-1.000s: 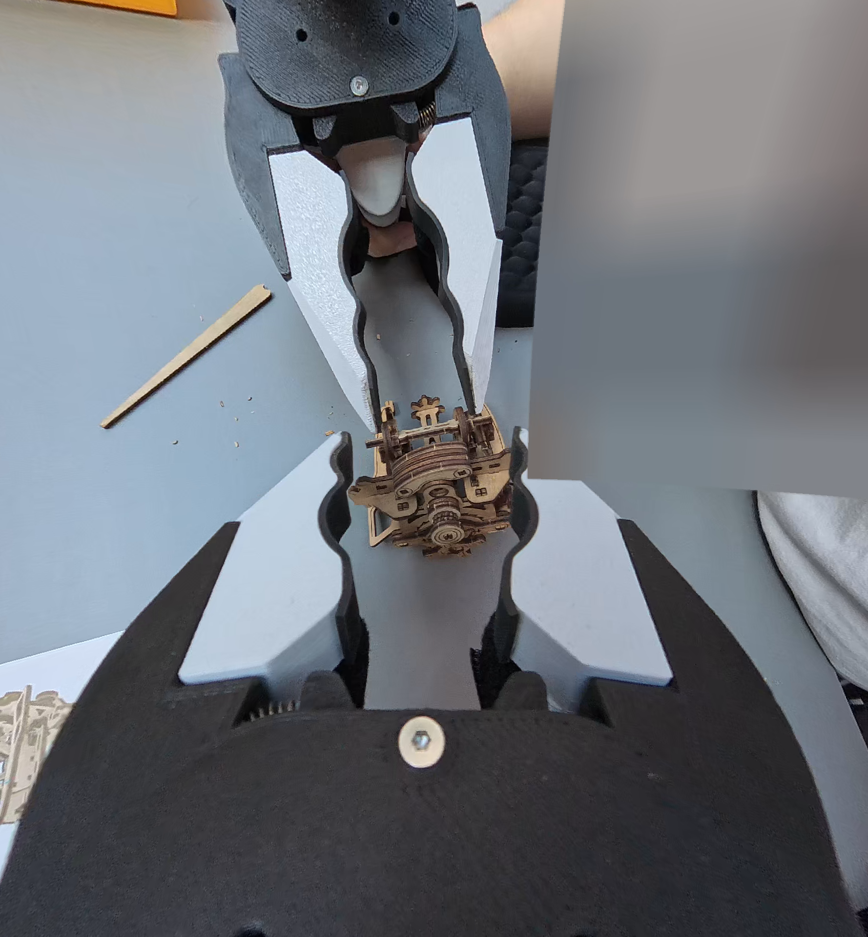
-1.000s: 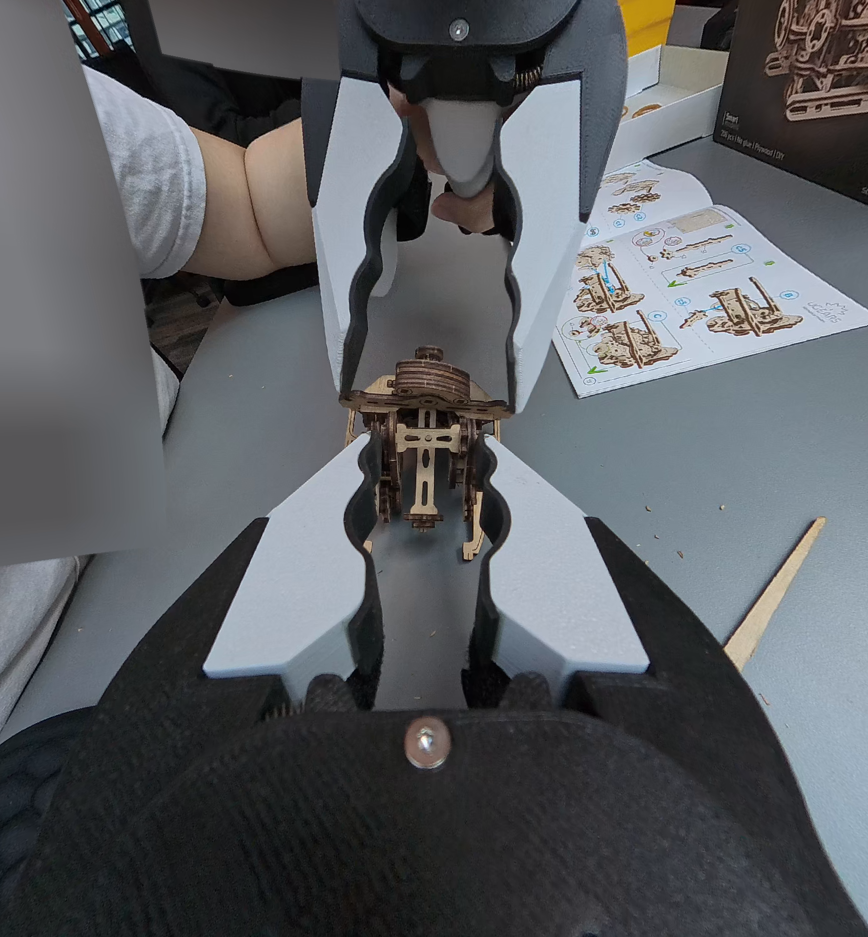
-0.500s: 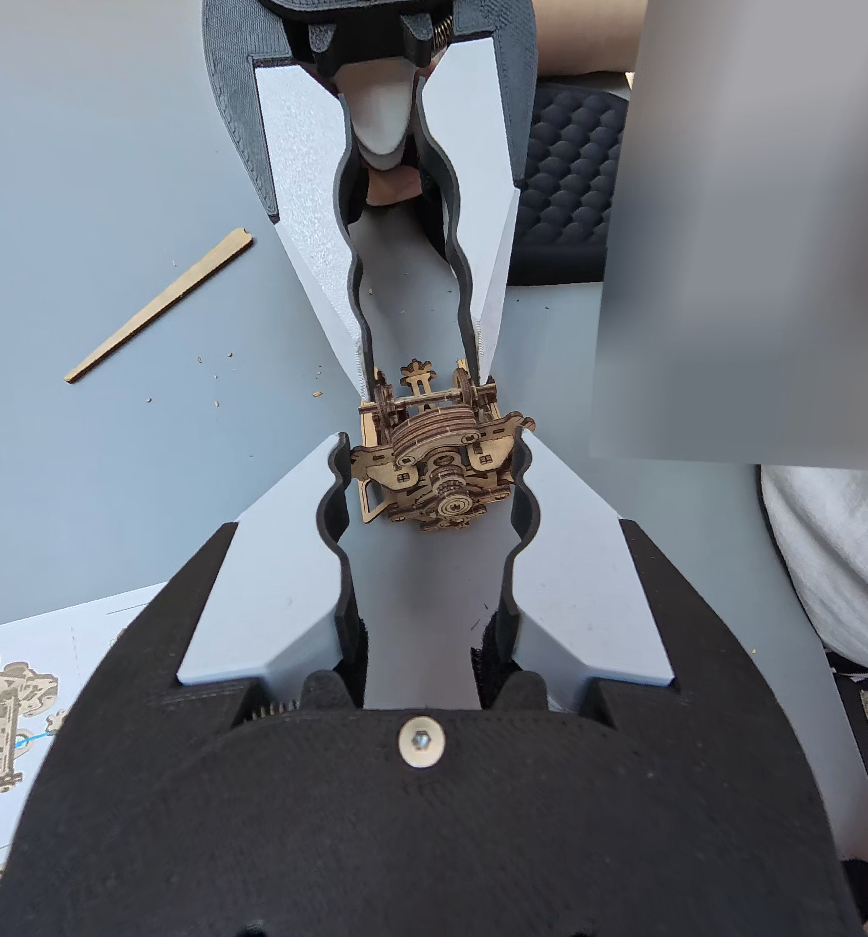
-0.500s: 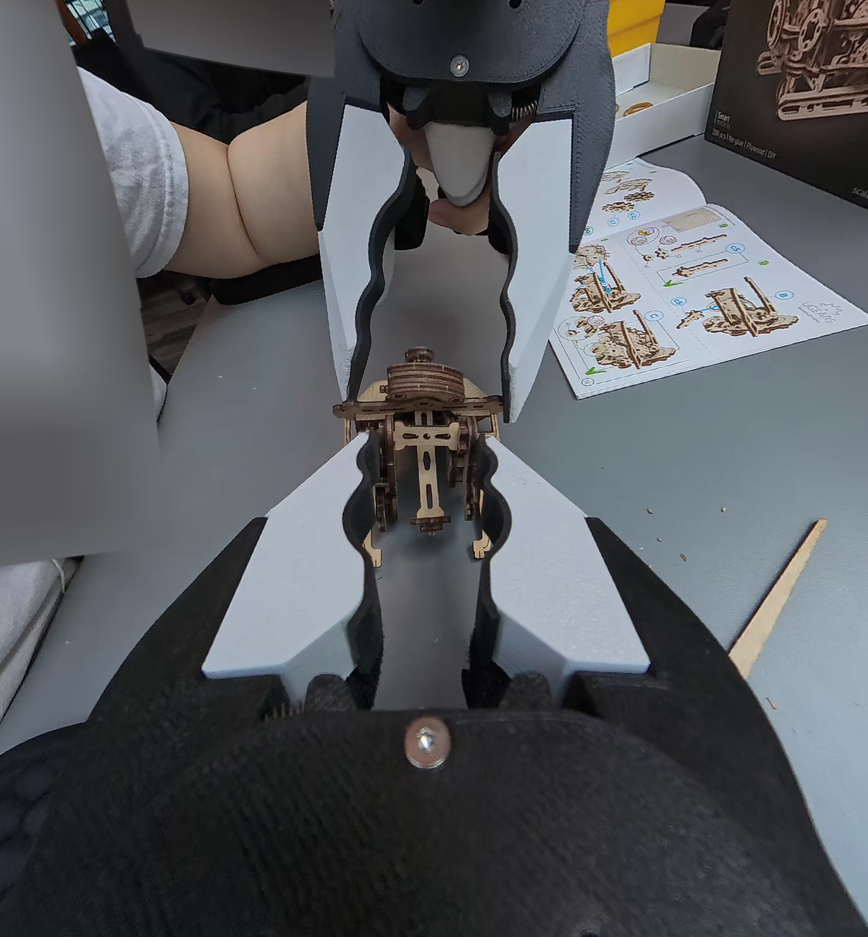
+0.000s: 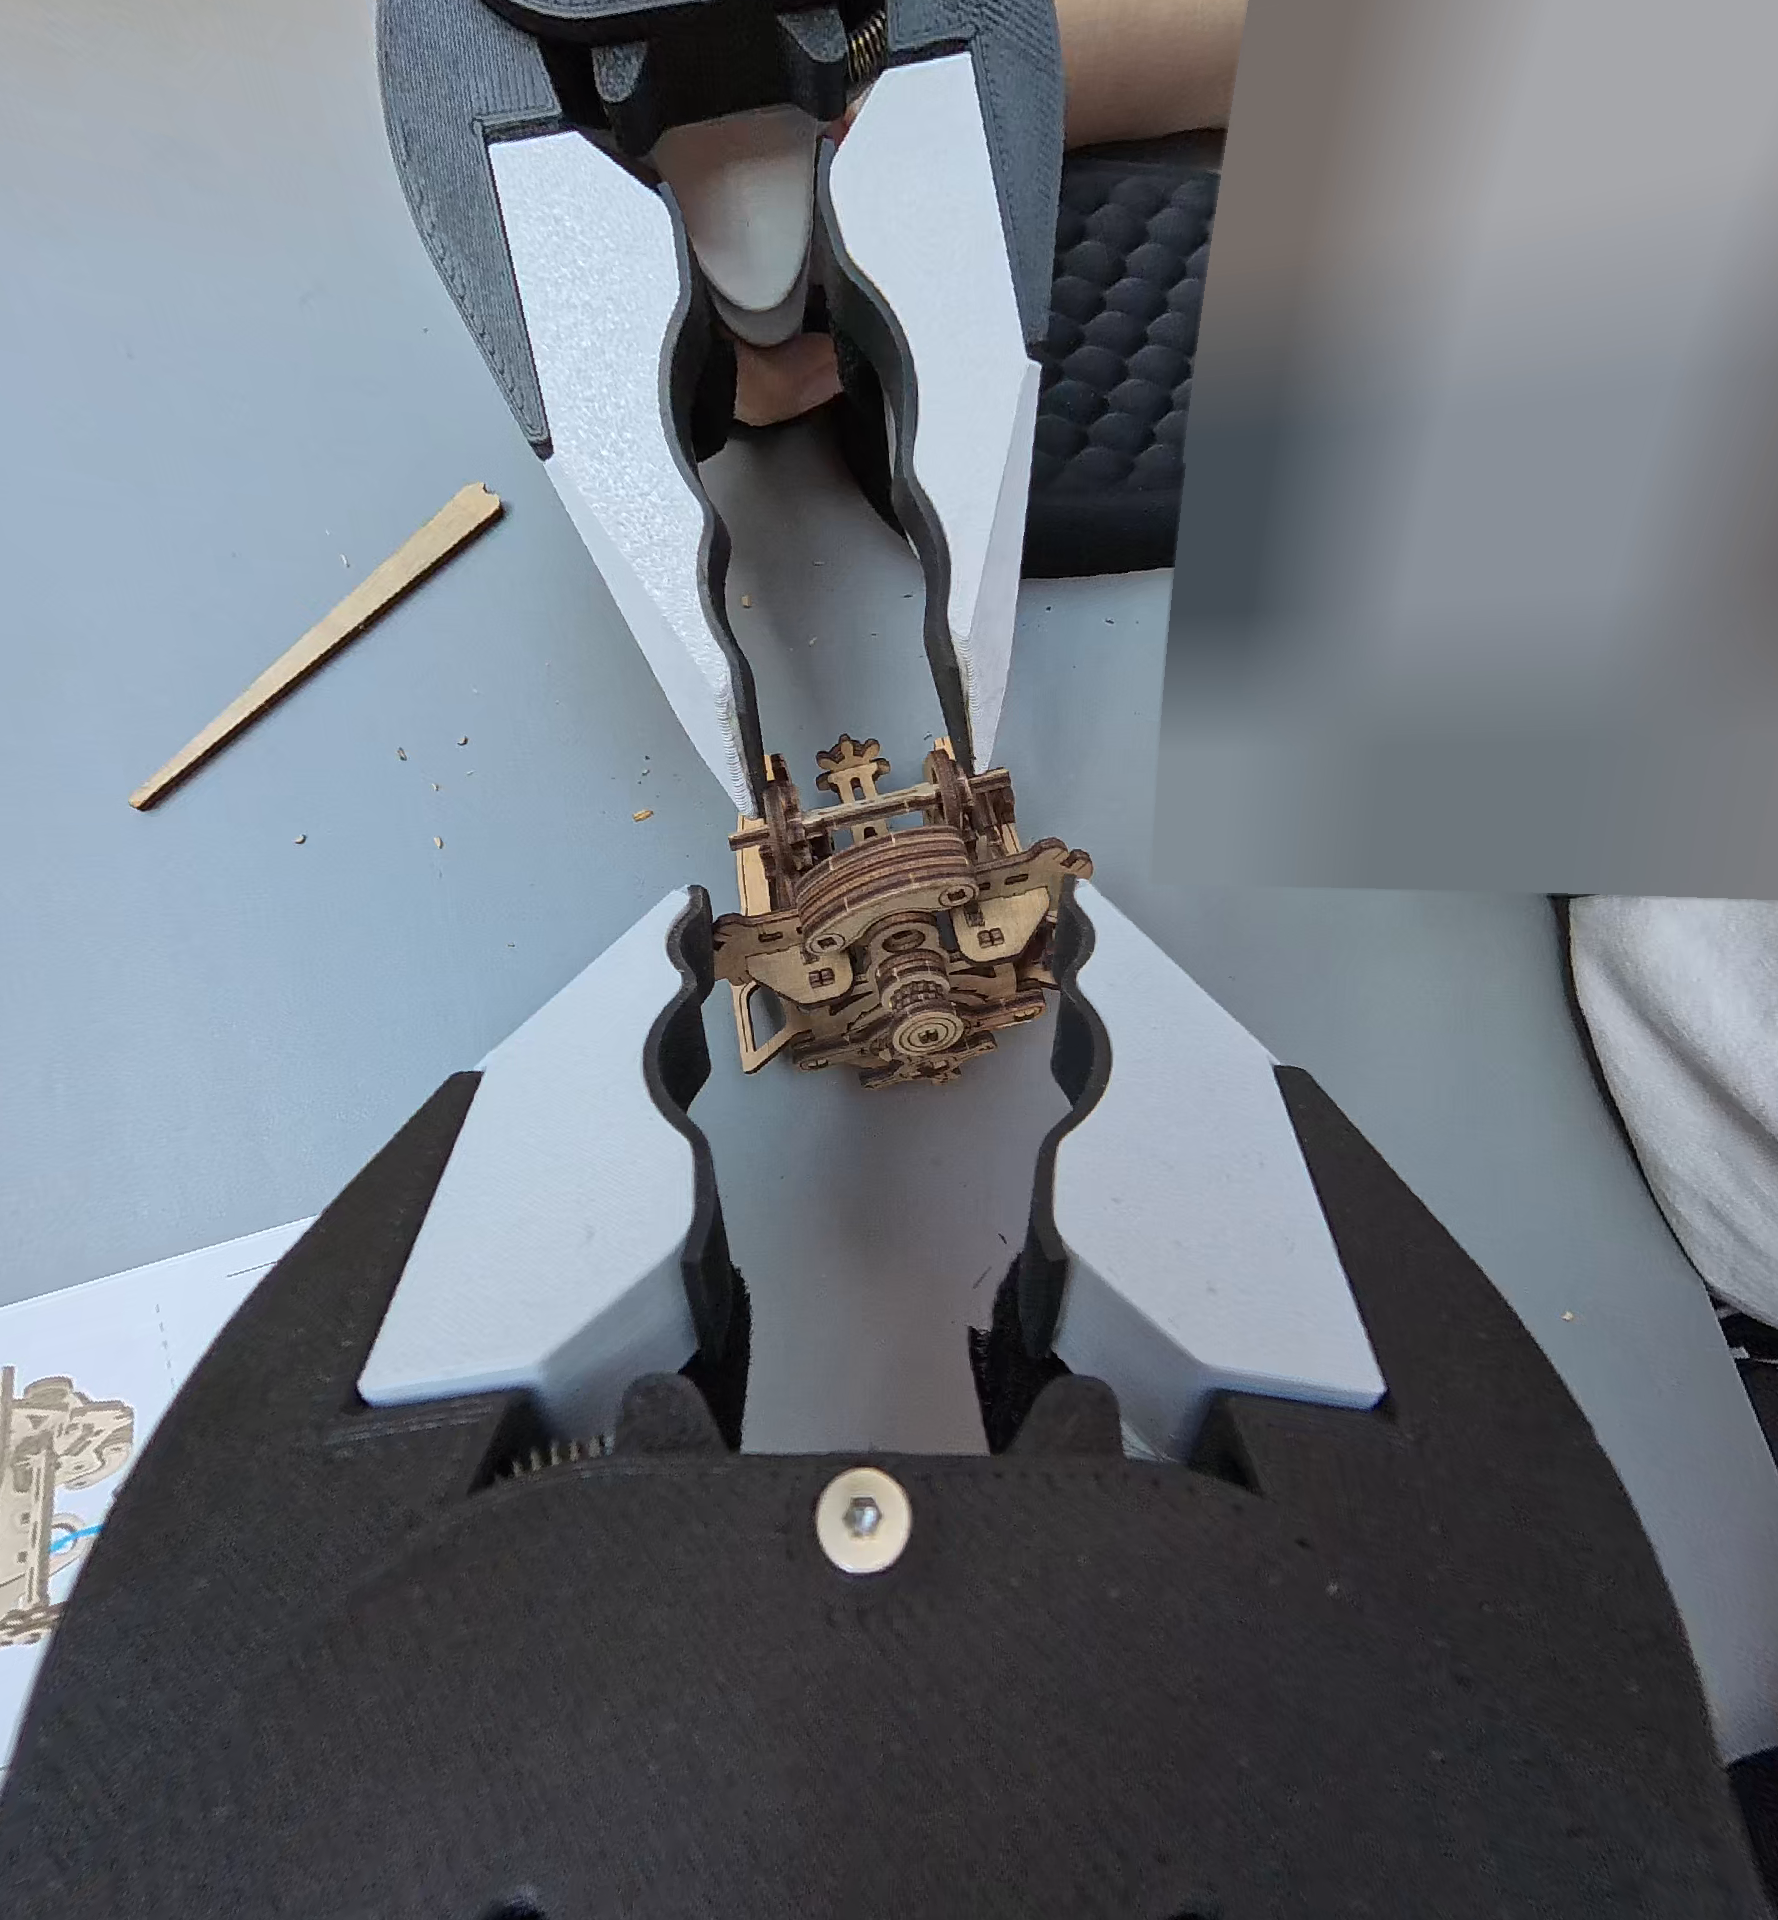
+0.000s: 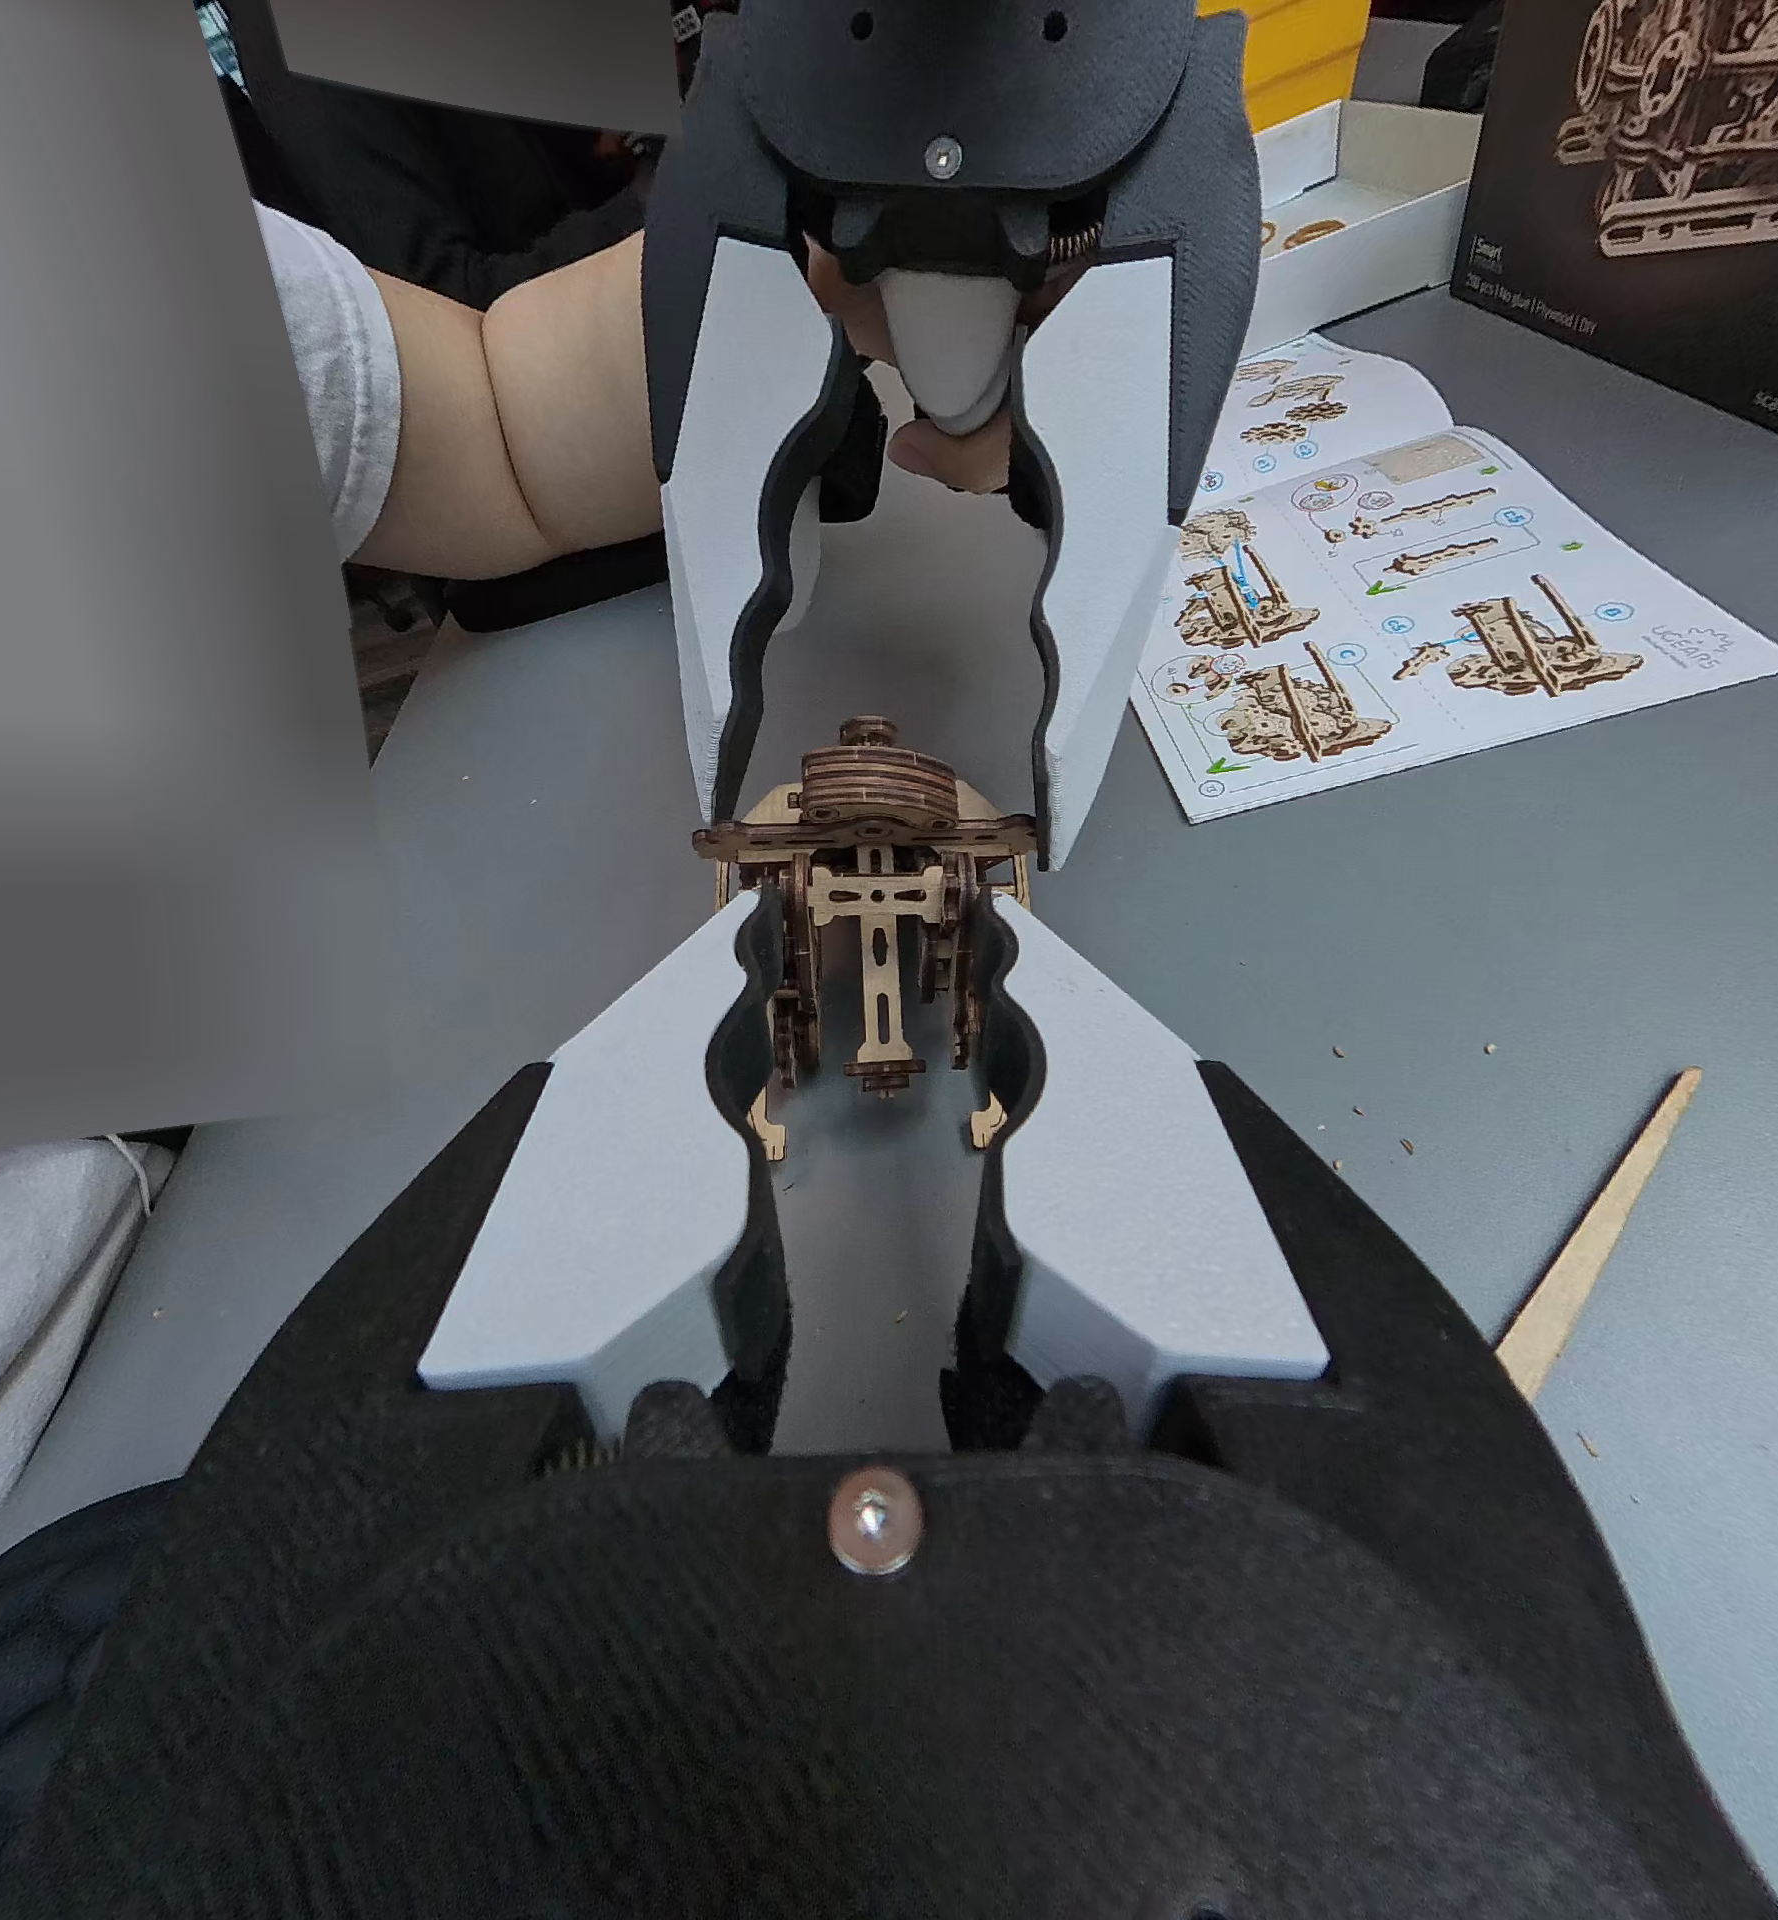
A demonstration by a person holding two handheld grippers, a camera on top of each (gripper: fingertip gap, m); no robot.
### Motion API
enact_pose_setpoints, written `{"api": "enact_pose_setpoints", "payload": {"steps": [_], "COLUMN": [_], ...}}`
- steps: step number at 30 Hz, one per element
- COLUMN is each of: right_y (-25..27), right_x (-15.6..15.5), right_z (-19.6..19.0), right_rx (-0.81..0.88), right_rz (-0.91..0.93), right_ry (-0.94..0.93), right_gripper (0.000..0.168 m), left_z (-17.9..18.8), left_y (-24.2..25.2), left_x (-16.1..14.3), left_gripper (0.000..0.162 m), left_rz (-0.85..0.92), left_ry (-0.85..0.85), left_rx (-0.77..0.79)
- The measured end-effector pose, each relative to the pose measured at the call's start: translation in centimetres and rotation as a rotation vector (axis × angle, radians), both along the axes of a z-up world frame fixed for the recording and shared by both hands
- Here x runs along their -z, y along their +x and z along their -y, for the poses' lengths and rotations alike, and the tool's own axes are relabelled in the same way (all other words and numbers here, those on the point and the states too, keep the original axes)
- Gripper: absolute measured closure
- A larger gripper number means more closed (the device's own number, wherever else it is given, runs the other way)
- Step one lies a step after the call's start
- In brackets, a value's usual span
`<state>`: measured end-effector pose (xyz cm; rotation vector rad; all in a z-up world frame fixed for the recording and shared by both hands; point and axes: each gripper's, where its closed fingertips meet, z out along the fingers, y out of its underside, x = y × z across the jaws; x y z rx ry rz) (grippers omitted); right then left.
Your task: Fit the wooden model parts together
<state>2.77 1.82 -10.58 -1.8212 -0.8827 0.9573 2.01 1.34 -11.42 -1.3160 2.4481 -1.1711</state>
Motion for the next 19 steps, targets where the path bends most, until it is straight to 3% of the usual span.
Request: {"api": "enact_pose_setpoints", "payload": {"steps": [8, 19], "right_y": [0.0, 0.1], "right_x": [0.2, 0.2], "right_z": [-0.1, -0.1], "right_rx": [0.001, 0.005], "right_rz": [0.008, 0.005], "right_ry": [-0.003, -0.015], "right_gripper": [0.134, 0.134], "left_z": [-0.4, -0.1], "left_y": [1.3, 1.3], "left_x": [-1.9, -0.2], "left_gripper": [0.099, 0.12], "left_rz": [0.015, -0.046], "left_ry": [-0.138, -0.012], "left_rx": [-0.094, -0.118]}}
